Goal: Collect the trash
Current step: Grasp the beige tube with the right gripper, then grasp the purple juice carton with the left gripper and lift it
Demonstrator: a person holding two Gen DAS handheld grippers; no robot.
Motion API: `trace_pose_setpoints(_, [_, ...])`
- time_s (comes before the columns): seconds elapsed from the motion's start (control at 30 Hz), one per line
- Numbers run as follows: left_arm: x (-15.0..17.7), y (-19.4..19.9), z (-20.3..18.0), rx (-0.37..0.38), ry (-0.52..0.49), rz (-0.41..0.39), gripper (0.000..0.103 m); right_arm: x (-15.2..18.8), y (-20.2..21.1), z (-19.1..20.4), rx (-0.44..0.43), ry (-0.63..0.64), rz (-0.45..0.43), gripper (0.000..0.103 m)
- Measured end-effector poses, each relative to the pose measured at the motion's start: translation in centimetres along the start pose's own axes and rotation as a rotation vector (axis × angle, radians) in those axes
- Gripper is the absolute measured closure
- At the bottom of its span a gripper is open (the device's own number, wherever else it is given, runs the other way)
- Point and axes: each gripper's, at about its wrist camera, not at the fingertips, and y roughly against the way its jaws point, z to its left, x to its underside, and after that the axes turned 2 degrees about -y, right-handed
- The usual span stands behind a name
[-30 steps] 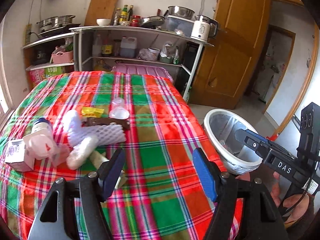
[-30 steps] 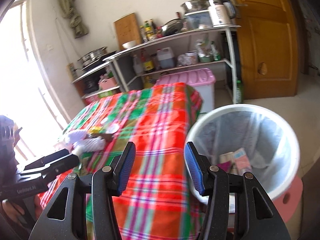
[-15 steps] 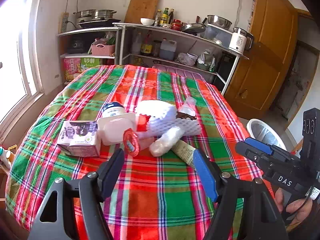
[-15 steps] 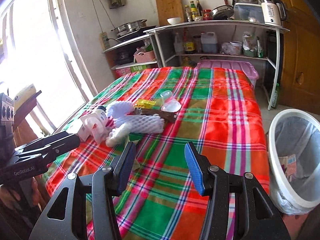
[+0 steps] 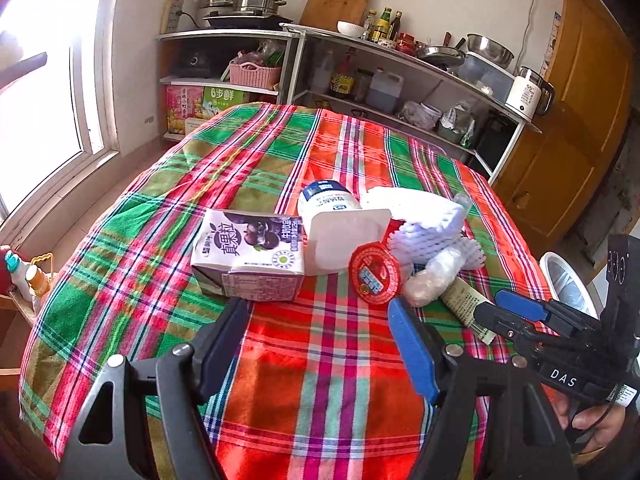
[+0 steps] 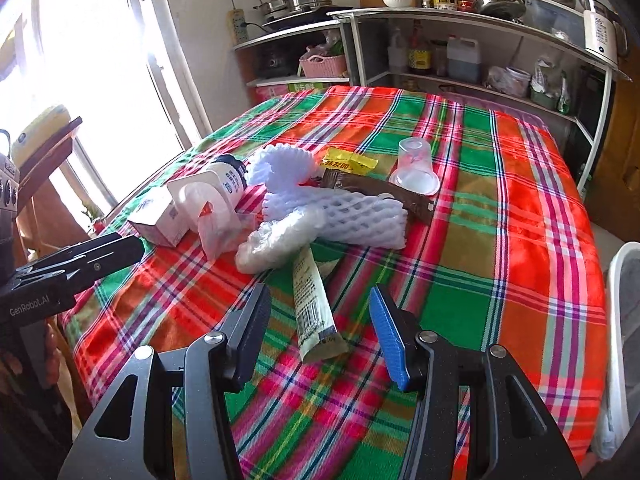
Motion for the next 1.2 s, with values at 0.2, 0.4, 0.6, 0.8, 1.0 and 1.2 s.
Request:
trace_pose_setpoints(0.2, [-0.6,-1.1,1.1,-0.021,0.021,0.012,0.027,-0.3,-1.1,-0.3,0.006,-0.016,0.022,0.052])
trace_pose_setpoints(0.4, [-1.3,-2.3,2.3,-0.071,0.03,0.026,0.026,-0.6,-2.3,-0.4,0.015,-0.021,0.048,0.066])
trace_pose_setpoints(0.6, [-1.6,-2.4,3.1,-0.071,0.053,0.028,0.025,-0.5,-2.4,0.2,0.025,0.007,0.047,0.081])
trace_pose_setpoints(0.8, [-2.0,-2.7,4.4,-0.105,0.043,0.026,0.023,-0.3,-2.5,0.7,0.033,0.02,0.048,0.087])
trace_pose_setpoints(1.0, [-2.4,-3.4,4.4,-0.083,0.01,0.03,0.022,-0.2,-2.4,0.8,0.028,0.012,0.048,0.087])
trace_pose_setpoints(1.2, [-3.2,-5.1,4.3,-0.079,-0.066,0.086,0.02,-0.3,-2.5,0.0,0.009,-0.017,0.05,0.087])
